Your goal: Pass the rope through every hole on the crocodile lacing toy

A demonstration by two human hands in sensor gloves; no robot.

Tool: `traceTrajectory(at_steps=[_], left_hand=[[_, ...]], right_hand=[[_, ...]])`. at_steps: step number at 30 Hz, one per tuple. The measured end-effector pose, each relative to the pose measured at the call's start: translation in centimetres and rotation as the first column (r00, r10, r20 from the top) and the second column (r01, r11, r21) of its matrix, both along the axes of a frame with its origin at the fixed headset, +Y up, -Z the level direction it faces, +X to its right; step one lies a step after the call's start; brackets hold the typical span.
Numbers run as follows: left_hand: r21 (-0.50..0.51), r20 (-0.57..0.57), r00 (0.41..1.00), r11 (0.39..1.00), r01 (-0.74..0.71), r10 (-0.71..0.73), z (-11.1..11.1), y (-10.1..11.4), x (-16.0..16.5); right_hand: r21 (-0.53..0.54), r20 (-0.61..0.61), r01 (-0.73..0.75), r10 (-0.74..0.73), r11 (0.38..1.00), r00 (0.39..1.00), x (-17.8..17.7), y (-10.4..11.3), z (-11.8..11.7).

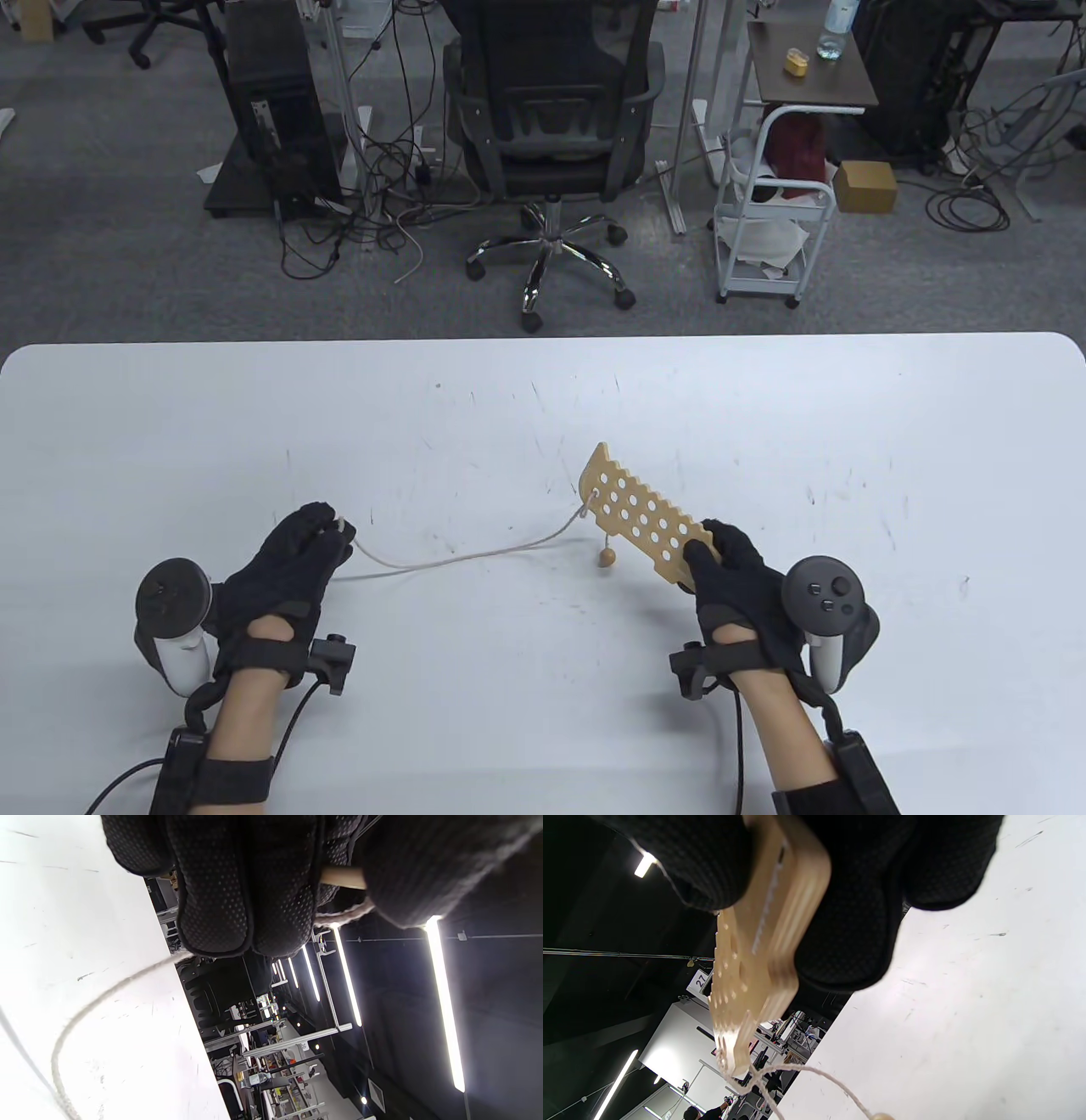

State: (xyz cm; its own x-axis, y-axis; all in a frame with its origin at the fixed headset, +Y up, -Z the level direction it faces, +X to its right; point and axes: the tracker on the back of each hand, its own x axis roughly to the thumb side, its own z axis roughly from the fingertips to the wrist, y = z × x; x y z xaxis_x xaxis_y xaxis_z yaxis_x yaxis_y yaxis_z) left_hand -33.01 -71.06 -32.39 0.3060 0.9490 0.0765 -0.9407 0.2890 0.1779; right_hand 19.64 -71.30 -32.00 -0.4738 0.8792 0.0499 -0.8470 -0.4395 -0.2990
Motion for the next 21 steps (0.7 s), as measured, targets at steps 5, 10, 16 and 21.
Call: traceTrajectory(at_steps=[5,10,16,21], left_hand=[[-0.022,0.044,0.998,0.998,0.055,-0.054,-0.2,-0.1,0.7],[-0.033,0.095,0.989,0.993,0.116,-0.112,-0.4,-0.3,1.6],[-0.049,0.122,0.976,0.981,0.186,-0.179,-0.6,-0.8,2.5],[-0.08,0.155,0.974,0.981,0.178,-0.164,-0.9,-1.4,3.0]], right_hand=[[0.006,-0.036,0.001,0.0,1.0,0.999,-0.7,0.1,0.2],[0.01,-0.076,-0.007,0.008,1.0,0.997,-1.4,0.1,0.4],[0.026,-0.147,-0.006,0.01,1.0,0.989,-2.2,0.1,0.5],[0.028,-0.212,0.006,0.0,1.0,0.977,-3.0,0.0,0.5]])
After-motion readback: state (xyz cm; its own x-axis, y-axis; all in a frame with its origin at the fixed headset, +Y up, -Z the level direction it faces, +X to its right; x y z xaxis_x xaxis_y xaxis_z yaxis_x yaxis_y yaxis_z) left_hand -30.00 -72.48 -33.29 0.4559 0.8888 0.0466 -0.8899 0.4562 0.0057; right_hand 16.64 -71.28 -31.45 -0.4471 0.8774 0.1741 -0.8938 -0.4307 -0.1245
